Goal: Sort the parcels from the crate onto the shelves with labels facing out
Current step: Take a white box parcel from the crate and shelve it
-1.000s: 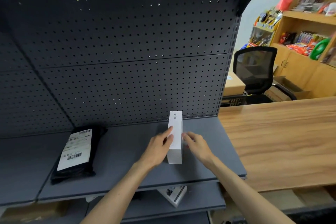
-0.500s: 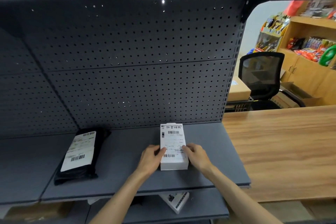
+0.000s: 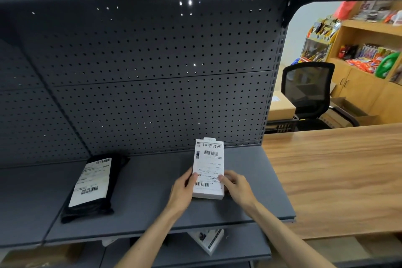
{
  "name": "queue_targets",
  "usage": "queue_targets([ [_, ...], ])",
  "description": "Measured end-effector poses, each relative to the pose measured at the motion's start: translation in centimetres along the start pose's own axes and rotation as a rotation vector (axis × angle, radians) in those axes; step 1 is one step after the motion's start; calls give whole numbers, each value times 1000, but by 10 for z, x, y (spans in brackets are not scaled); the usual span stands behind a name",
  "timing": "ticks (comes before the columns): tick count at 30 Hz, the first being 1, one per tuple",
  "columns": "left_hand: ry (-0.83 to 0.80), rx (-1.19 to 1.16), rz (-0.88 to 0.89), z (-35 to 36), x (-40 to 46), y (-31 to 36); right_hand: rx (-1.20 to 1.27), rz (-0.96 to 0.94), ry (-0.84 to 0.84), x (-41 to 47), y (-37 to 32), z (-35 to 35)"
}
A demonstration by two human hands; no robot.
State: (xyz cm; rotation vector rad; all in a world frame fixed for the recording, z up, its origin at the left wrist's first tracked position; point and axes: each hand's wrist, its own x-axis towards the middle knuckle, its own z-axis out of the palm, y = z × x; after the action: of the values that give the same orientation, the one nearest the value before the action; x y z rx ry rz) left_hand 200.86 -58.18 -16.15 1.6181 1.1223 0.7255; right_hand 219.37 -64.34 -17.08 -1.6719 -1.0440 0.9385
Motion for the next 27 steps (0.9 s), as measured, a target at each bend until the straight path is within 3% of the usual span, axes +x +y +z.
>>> queue_targets([
  [4,-42,-82,-17,-8,6,16,63,12,-4,2,-8,-6],
  [10,-250,82,-49,-48,16,40,209,123,126,7,-24,-39],
  [15,-326,107,-49,-60,19,46,129,188,-108,4,-26,-56],
  [18,-270,47,-40,-56,19,39,142,172,-156,2,-23,-52],
  [23,48,-77,-43,-49,20,27,300,143,-17,2,-27,-44],
  [27,143,-291,-185,-33,18,9,435,189,97,7,-23,-41],
])
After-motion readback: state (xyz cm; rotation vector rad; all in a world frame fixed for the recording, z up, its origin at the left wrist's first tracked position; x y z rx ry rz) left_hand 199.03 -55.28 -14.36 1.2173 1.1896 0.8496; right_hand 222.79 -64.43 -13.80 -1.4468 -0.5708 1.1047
